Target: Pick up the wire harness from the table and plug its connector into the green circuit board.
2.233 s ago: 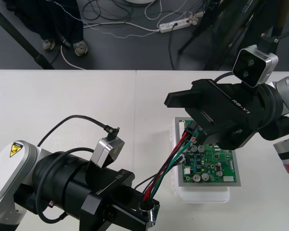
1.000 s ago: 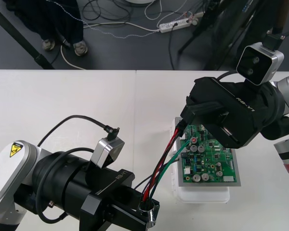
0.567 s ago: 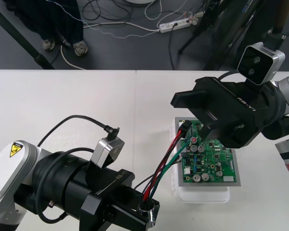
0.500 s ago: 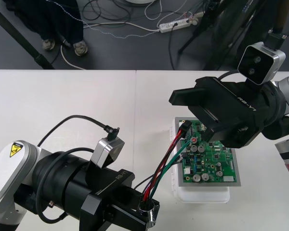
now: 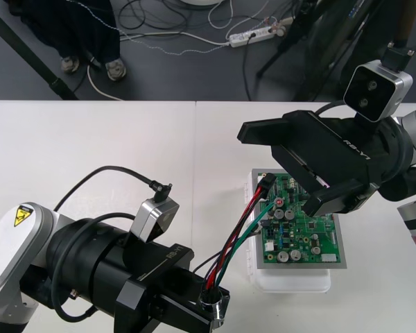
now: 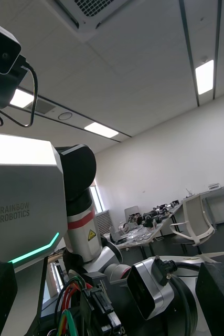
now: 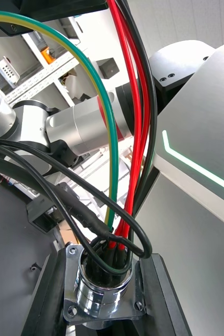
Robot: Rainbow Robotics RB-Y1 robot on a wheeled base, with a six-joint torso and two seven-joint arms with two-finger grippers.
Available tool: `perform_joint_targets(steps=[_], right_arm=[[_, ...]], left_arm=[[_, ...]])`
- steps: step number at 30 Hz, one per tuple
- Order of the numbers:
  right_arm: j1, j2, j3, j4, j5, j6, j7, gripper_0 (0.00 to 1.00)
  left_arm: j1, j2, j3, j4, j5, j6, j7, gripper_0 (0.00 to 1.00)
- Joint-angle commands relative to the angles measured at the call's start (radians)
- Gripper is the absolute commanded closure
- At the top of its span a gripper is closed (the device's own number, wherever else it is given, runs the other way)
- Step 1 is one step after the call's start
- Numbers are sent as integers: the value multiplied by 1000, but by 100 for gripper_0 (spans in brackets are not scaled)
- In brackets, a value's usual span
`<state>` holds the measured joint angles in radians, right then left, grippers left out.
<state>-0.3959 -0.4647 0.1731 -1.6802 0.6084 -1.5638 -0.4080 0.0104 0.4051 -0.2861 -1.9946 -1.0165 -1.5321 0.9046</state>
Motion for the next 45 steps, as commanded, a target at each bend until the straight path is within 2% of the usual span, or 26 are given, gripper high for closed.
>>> perform_joint_targets(steps=[1, 11, 30, 31, 32, 34, 35, 37, 38, 40, 41, 45], right_arm=[[11, -31, 16, -10, -15, -7, -37, 0], [38, -28, 92, -10, -18, -7, -21, 0], [38, -20, 92, -16, -61, -7, -14, 0], [38, -20, 92, -16, -61, -7, -12, 9], [38, -20, 92, -16, -61, -7, -11, 43], [38, -20, 92, -15, -59, -7, -9, 56], [38, -20, 92, -16, -59, -7, -6, 68], [38, -20, 92, -16, -59, -7, -3, 74], [38, -20, 92, -15, -59, -7, 2, 85], [38, -20, 92, -15, -59, -7, 6, 88], [38, -20, 92, -16, -61, -7, 11, 97], [38, -20, 92, -15, -65, -7, 15, 100]], left_arm=[[-30, -26, -18, -33, 19, -39, 70, 100], [-30, -35, -18, -33, 19, -39, 73, 100], [-30, -38, -18, -33, 16, -39, 74, 100], [-30, -38, -18, -33, 16, -39, 74, 100], [-30, -38, -19, -33, 16, -39, 74, 100], [-30, -38, -18, -33, 16, -39, 74, 100], [-30, -38, -18, -33, 16, -39, 74, 100], [-30, -38, -18, -33, 16, -39, 74, 100], [-30, -38, -18, -33, 18, -39, 76, 100], [-30, -38, -19, -33, 19, -39, 74, 100], [-30, -40, -19, -33, 19, -39, 74, 100], [-30, -45, -19, -33, 19, -39, 74, 100]])
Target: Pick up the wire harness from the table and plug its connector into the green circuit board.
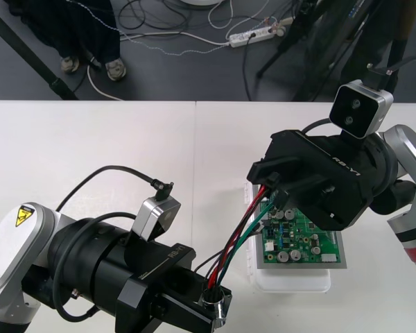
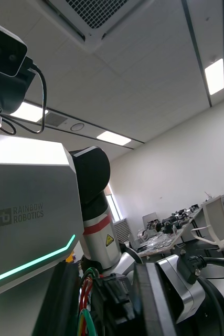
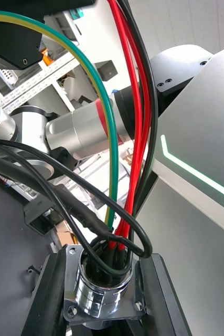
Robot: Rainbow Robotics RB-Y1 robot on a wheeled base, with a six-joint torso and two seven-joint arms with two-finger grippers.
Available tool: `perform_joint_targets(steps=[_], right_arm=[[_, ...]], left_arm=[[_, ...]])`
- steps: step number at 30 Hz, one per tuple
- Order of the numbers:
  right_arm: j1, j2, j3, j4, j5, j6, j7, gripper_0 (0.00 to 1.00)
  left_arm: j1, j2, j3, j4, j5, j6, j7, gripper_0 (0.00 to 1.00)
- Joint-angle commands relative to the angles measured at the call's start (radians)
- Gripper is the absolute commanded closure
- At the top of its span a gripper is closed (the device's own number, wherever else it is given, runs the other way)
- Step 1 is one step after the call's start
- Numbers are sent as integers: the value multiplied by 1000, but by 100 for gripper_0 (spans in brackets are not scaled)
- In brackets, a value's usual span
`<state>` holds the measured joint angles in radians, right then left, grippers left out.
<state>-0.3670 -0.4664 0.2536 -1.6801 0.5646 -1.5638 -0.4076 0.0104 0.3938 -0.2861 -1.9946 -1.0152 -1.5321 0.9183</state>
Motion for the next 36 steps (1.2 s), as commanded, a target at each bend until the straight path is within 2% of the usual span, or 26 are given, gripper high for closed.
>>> perform_joint_targets(steps=[1, 17, 18, 19, 20, 21, 36], right_arm=[[10, -18, 12, -16, -22, -7, 18, 100], [14, -28, 10, -15, -40, -7, 38, 100], [16, -29, 9, -15, -38, -7, 39, 100], [17, -31, 7, -15, -38, -7, 42, 100], [17, -32, 7, -15, -40, -7, 42, 100], [17, -34, 6, -15, -40, -7, 46, 100], [29, -52, 1, -15, -38, -7, 82, 100]], left_arm=[[-32, -33, -19, -33, 18, -39, 62, 100], [-32, -33, -19, -33, 20, -39, 63, 100], [-32, -33, -18, -33, 18, -37, 62, 91], [-32, -33, -18, -33, 18, -33, 60, 48], [-33, -33, -18, -33, 18, -33, 60, 31], [-32, -33, -18, -33, 18, -29, 60, 0], [-32, -33, -13, -35, 17, 20, 47, 0]])
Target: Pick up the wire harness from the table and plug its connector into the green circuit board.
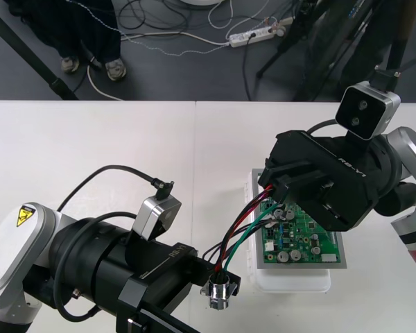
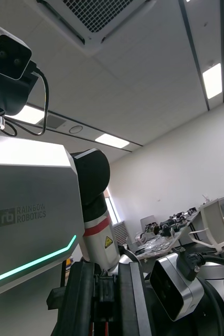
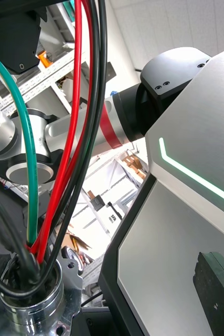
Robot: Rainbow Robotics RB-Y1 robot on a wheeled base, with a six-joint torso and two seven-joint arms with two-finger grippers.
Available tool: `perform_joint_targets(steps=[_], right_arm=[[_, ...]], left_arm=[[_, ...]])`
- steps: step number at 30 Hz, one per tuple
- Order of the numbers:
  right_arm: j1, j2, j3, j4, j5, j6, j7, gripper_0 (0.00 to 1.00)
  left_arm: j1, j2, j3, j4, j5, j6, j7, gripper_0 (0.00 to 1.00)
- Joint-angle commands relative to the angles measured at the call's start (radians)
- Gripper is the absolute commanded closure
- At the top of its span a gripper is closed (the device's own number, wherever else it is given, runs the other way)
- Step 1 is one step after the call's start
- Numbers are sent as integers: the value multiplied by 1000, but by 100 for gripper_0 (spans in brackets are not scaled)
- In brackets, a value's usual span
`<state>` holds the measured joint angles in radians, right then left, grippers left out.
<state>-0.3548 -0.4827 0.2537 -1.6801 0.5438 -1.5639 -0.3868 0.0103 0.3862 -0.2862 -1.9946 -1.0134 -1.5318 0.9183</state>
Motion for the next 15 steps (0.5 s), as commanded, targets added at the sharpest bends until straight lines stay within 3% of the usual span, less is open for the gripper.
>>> perform_joint_targets(steps=[1, 15], right_arm=[[20, -37, 1, -15, -18, -7, 65, 100], [50, -48, -45, -23, 45, -7, 102, 100]], left_arm=[[-33, -26, -11, -35, 15, 25, 44, 0], [-82, 34, 2, -38, 15, 124, -3, 0]])
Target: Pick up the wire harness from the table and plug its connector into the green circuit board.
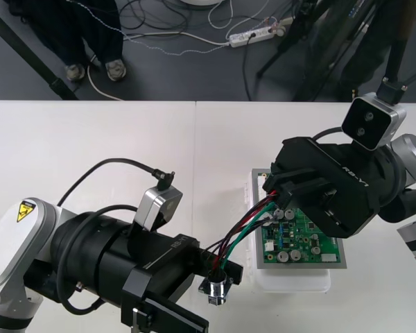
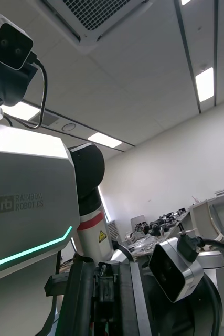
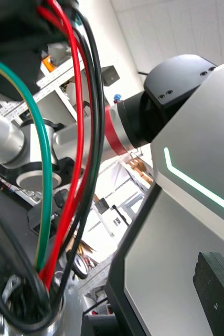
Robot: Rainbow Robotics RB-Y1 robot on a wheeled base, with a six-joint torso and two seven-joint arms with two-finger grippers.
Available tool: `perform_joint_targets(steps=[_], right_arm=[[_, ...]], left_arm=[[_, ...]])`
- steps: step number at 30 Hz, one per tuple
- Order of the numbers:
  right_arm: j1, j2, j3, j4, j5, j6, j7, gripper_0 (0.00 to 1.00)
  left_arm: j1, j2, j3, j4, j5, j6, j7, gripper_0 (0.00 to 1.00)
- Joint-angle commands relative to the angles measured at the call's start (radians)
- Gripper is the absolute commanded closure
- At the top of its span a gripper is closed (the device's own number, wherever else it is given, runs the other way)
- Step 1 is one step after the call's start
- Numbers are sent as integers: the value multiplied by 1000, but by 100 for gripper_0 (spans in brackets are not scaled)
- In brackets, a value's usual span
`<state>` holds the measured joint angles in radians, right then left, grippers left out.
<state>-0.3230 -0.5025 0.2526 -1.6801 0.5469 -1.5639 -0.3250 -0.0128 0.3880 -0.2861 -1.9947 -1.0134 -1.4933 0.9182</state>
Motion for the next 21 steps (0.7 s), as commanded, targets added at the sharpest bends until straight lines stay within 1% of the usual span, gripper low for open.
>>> perform_joint_targets(steps=[1, 4, 12, 17, 21], right_arm=[[21, -27, -55, -29, 51, -7, 41, 100], [30, -28, -64, -44, 56, -7, 43, 100], [87, -34, -72, -139, 74, 119, 44, 100], [125, -36, -87, -197, 104, 189, 46, 100], [153, -36, -107, -234, 143, 232, 43, 100]], left_arm=[[-65, 38, 8, -39, 13, 96, -7, 0], [-79, 51, 30, -38, -5, 110, -16, 0], [-108, 98, 85, -38, -25, 182, -35, 0], [-124, 147, 88, -38, -25, 262, -45, 0], [-127, 170, 88, -38, -25, 300, -53, 0]])
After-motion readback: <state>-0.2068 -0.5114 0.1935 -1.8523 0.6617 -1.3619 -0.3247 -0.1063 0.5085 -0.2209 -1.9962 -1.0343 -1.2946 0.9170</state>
